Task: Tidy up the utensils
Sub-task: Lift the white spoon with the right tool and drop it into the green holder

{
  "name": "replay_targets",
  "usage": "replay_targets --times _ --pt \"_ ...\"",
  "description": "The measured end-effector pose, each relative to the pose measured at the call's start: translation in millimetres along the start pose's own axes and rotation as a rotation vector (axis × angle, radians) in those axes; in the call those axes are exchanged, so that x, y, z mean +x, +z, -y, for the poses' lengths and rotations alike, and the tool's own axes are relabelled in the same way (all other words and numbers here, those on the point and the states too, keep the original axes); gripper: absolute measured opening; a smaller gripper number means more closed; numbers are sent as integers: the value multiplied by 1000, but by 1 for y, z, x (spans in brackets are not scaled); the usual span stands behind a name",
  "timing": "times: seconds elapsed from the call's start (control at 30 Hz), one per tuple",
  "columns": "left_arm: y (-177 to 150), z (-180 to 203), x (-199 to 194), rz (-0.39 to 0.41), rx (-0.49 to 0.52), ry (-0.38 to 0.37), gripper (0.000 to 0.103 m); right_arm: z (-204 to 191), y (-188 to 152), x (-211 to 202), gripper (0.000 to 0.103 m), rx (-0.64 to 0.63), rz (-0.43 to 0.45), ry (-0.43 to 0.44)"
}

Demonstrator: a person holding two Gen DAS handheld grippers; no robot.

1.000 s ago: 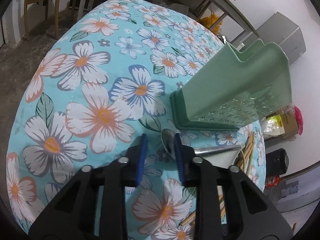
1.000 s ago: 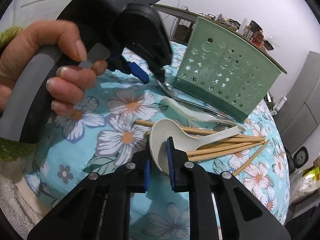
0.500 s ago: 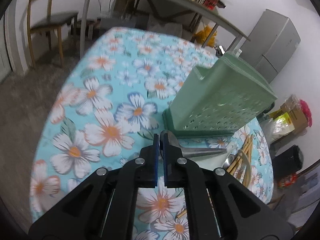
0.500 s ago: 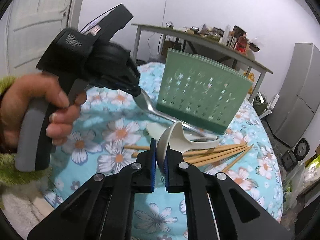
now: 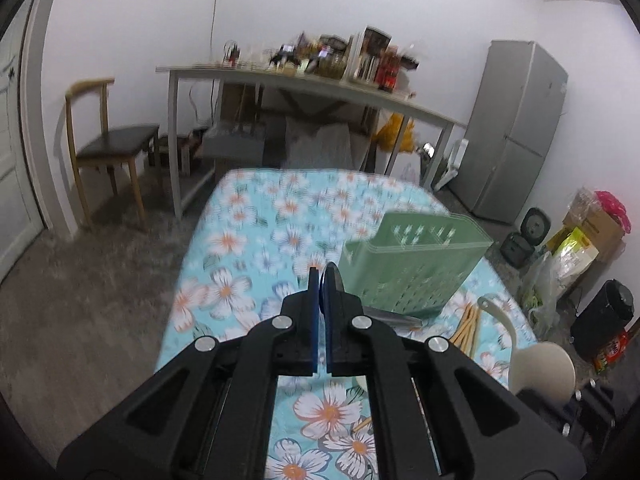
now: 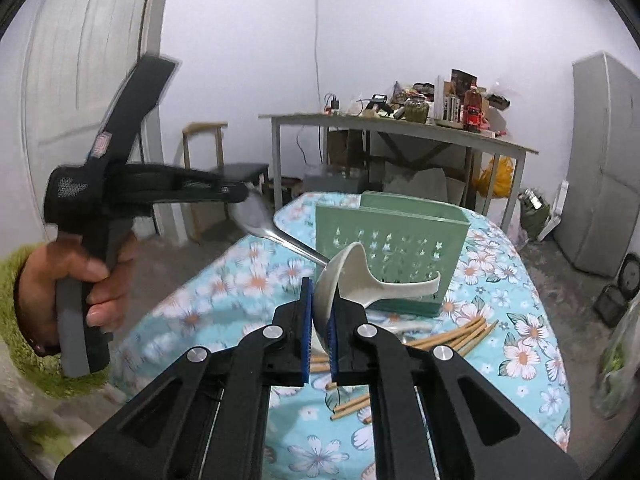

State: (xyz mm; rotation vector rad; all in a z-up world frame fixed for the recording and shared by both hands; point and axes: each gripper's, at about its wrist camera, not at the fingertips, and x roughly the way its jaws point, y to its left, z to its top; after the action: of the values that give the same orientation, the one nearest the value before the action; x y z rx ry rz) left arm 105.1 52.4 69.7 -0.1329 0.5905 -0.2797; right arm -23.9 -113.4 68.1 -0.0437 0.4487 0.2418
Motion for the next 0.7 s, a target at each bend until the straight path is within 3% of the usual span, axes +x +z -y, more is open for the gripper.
replay_targets --times 0.3,0.47,0.7 --pt "50 4 -61 184 76 25 1 48 39 -34 7 109 111 7" --pt "67 14 -51 183 154 72 1 74 66 -41 7 153 172 60" --pt "76 33 -16 140 266 126 2 119 103 -12 7 288 149 279"
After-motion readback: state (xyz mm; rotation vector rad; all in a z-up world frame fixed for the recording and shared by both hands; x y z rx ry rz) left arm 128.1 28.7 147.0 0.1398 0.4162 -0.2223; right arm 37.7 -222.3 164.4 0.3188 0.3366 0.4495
